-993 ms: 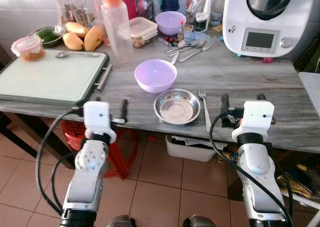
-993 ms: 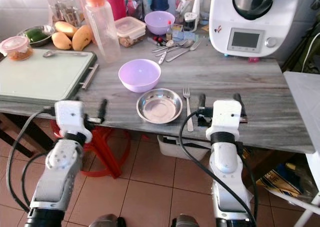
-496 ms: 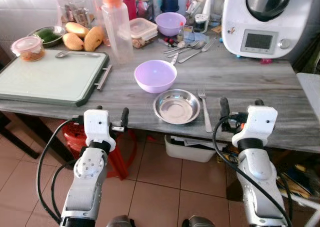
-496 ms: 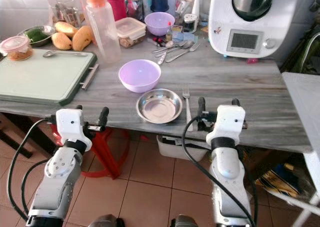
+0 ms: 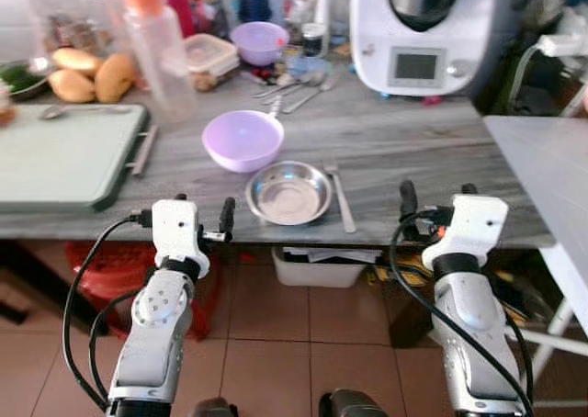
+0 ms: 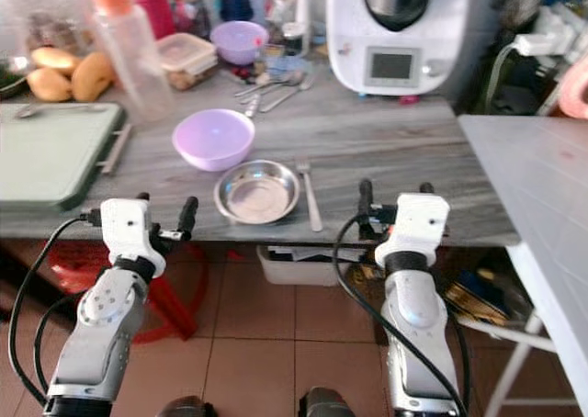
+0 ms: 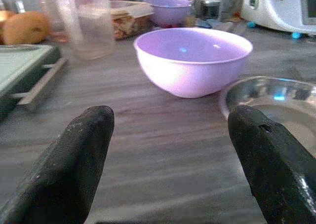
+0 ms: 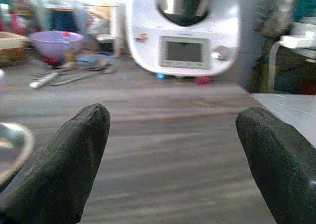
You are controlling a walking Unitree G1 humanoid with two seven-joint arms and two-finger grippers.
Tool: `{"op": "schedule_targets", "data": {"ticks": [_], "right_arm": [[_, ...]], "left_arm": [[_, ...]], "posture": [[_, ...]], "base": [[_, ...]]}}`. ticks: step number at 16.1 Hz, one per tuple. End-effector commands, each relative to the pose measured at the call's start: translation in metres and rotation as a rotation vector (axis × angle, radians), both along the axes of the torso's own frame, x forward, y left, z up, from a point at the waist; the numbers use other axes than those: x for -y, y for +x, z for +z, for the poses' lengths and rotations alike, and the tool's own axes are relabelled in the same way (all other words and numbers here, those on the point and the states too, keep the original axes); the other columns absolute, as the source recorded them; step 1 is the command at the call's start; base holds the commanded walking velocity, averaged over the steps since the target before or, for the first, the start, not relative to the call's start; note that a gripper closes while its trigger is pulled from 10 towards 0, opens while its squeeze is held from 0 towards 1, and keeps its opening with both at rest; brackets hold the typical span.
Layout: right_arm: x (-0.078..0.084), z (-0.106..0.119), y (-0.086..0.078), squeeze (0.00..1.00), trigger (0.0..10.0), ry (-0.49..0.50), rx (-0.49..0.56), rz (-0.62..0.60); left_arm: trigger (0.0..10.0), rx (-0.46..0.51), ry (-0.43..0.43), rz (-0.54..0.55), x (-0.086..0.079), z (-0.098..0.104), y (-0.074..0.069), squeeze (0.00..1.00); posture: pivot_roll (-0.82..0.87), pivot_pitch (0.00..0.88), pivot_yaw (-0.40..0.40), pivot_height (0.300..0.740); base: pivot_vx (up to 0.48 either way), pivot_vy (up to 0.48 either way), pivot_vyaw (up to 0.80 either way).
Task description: Setting the table
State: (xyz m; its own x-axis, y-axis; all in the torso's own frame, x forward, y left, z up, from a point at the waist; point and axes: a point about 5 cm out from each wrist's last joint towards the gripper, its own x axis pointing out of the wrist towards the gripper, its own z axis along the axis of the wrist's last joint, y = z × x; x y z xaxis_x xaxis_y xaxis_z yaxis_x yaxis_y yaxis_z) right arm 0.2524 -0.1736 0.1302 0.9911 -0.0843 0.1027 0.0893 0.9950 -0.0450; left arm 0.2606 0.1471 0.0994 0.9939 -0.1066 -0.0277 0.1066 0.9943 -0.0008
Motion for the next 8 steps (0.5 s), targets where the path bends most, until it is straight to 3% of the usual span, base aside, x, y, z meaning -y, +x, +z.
{"op": "schedule_targets", "data": {"ticks": [1,8], "right_arm": [[0.0025,0.0026,0.0033,0.00,10.0,0.001,0.008,-0.005],[0.0021,0.0021,0.0056,0.00,10.0,0.026,-0.005,0.003]], "left_arm": [[10.0,0.005,-0.001,0.006,-0.0020,0.0034,-0.0011,0.00],[10.0,0.003,0.005,0.005,-0.0019,0.0041,0.0000,0.00]], "posture": [[-0.01,0.000,0.019,0.740],[-0.01,0.000,0.018,0.740]], "base": [[0.000,0.000,0.00],[-0.274,0.000,0.00]]}}
